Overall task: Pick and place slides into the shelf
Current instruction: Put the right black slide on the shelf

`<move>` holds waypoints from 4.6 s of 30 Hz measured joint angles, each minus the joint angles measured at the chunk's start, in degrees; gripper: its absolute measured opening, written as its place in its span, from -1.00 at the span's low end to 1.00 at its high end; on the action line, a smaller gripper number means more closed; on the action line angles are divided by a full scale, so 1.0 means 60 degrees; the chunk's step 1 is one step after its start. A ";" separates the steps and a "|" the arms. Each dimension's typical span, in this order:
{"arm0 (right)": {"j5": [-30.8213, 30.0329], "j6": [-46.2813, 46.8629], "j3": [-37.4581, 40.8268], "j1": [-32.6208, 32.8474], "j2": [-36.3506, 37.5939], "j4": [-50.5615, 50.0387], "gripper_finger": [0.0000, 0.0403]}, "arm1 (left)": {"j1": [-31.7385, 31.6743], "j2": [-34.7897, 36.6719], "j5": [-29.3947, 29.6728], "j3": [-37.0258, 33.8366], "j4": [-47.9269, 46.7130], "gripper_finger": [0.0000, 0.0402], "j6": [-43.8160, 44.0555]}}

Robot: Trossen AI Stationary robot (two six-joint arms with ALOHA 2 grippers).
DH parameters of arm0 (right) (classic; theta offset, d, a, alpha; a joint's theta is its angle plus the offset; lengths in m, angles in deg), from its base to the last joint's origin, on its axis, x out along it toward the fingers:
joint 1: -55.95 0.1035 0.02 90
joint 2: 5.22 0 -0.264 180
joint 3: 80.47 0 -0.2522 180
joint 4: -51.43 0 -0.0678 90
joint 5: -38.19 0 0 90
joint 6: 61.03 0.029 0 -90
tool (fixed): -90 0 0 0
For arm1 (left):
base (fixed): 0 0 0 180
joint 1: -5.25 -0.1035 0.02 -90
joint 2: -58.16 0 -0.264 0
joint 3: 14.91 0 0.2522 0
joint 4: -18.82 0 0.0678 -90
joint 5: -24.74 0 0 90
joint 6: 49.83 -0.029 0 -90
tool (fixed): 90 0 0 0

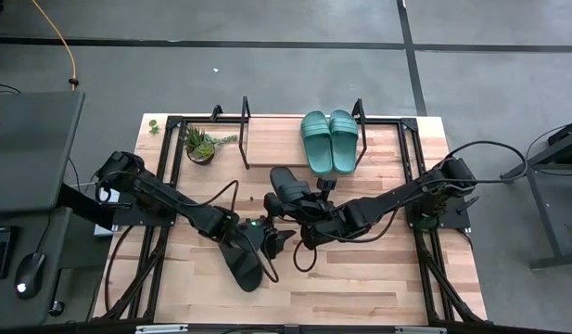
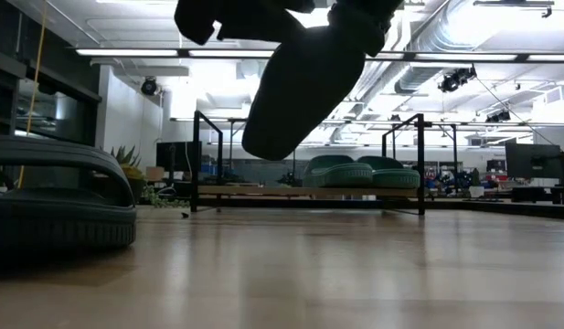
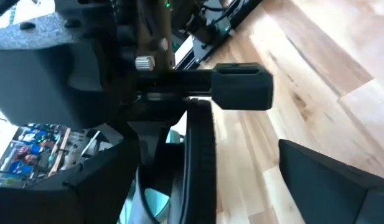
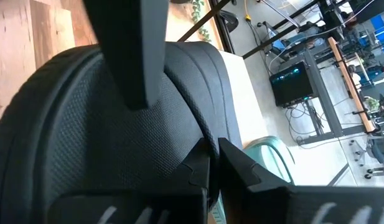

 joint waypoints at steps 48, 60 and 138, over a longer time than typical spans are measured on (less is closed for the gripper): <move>-0.0093 -0.0155 -0.0004 0.0328 0.0138 0.0401 -1.00 | -0.0492 0.0004 -0.0114 -0.0007 -0.0736 -0.08 0.0438; 0.0045 -0.0174 -0.0004 0.0328 0.0138 0.0436 -1.00 | -0.0492 0.0000 0.0092 -0.0007 -0.0847 -0.83 0.0178; -0.0735 0.1921 0.0000 0.1239 0.1268 -0.1981 -0.39 | -0.1577 0.1130 -0.1076 -0.0066 -0.2561 -0.77 -0.0277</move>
